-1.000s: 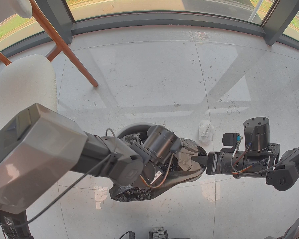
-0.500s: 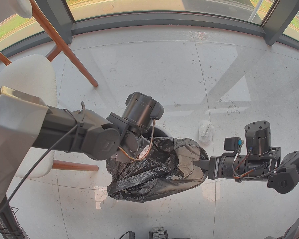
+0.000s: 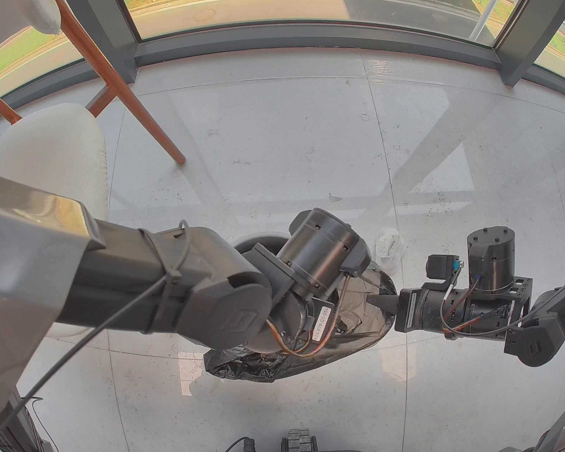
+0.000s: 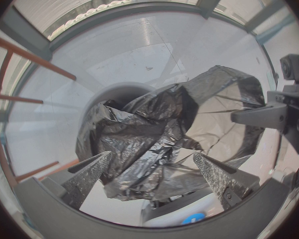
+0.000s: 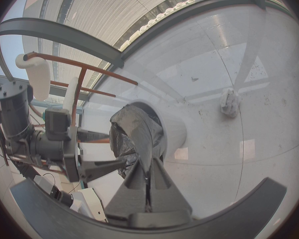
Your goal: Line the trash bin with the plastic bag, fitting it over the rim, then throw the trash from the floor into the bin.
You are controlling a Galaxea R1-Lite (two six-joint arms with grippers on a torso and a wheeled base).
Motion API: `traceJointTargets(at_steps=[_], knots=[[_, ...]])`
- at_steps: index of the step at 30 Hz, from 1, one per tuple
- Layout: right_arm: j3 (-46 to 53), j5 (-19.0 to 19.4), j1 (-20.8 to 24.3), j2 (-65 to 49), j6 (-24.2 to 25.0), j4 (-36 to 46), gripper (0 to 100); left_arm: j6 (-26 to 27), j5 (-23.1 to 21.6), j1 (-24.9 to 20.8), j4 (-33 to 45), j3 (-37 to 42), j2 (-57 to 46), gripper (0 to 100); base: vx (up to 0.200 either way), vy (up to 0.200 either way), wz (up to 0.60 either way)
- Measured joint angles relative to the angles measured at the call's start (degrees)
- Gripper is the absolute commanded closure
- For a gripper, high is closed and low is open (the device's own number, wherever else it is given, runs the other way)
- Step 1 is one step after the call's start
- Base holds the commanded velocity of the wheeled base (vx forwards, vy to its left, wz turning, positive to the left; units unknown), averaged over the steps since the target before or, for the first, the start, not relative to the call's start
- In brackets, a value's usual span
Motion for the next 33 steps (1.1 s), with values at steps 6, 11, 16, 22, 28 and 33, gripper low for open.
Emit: traceJointTargets(at_steps=[6, 11, 16, 22, 28, 33], knots=[[1.07, -0.24, -0.63, 1.41, 0.04, -6.33, 100, -9.12, -2.68, -0.77, -0.44, -1.62, 1.37, 0, 0.0, 0.0, 0.0], [1.49, -0.77, -0.83, 2.23, 0.23, -7.78, 100, -13.06, -3.17, -0.83, -6.78, -2.15, 2.93, 0, 0.0, 0.0, 0.0], [2.4, -0.91, -0.85, 2.46, 0.3, -8.13, 100, -14.2, -3.0, -0.11, -14.29, -2.18, 4.94, 0, 0.0, 0.0, 0.0], [3.32, -1.02, -0.83, 2.43, 0.33, -8.18, 100, -14.51, -2.71, 0.98, -15.24, -1.93, 6.33, 0, 0.0, 0.0, 0.0], [3.43, -1.05, -0.8, 2.35, 0.33, -8.2, 100, -14.43, -2.78, 1.61, -17.1, -2.07, 7.12, 0, 0.0, 0.0, 0.0], [3.43, -1.24, -0.8, 2.34, 0.33, -8.18, 100, -13.99, -2.82, 1.79, -22.17, -2.18, 8.44, 0, 0.0, 0.0, 0.0]])
